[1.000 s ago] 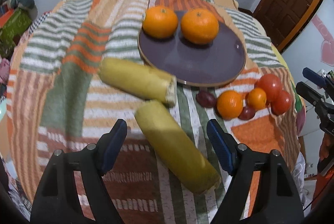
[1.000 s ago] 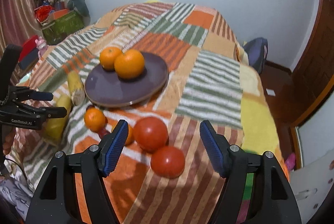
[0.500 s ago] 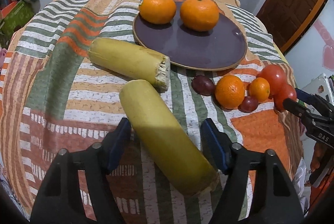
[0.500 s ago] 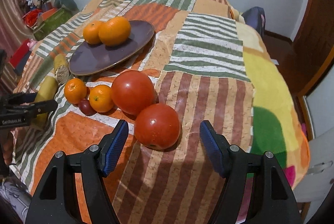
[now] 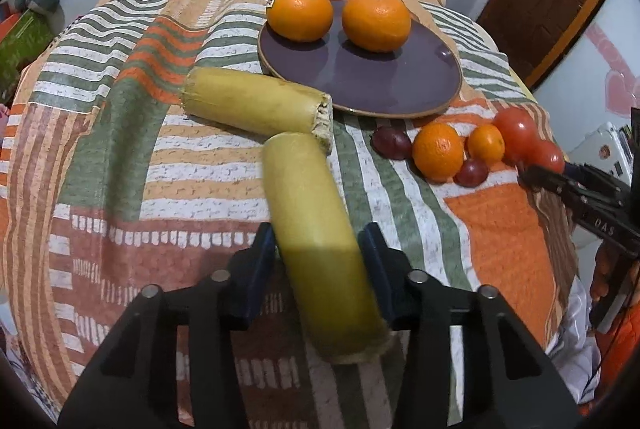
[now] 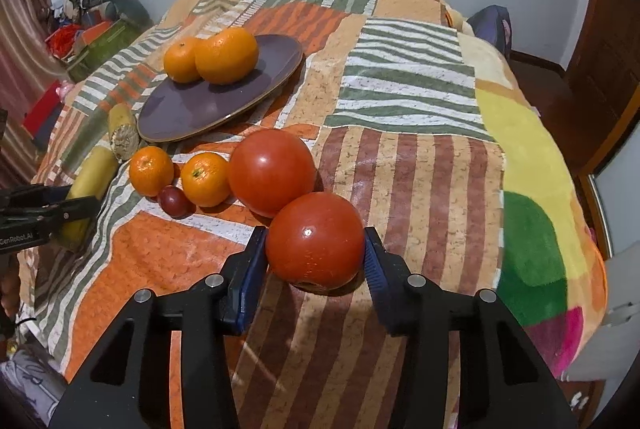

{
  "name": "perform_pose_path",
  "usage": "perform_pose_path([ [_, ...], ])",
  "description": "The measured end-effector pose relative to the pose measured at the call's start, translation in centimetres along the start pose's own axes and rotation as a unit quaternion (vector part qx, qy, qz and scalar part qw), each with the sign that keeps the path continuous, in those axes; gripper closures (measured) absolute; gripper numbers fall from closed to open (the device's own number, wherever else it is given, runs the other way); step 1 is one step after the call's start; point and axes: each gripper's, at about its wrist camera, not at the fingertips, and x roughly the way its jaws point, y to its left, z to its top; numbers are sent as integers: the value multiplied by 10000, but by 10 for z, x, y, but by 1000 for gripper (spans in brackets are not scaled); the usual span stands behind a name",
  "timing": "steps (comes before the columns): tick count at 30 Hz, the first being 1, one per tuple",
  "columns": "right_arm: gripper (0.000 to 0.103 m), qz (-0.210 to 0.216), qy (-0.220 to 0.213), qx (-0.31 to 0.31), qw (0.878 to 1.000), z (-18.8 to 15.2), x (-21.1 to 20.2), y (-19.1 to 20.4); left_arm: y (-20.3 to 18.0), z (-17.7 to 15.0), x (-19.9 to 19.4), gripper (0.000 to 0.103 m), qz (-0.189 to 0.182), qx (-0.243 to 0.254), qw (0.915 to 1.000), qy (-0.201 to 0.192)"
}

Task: Organize fruits
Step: 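Grasp a yellow corn cob with the left gripper while the right gripper grasps a red tomato, then carry the corn cob in the left gripper onto the plate while the right gripper carries the tomato there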

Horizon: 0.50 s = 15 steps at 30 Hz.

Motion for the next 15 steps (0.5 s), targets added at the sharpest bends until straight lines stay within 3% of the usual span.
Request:
perform_pose_path([
  [8, 60, -54, -154, -18, 9999, 4, -13, 2, 8, 5, 7, 64, -12, -101, 9998, 177],
  [15, 60, -85, -177, -104, 9998, 8, -14, 6, 7, 14, 13, 65, 66, -187, 9998, 28],
])
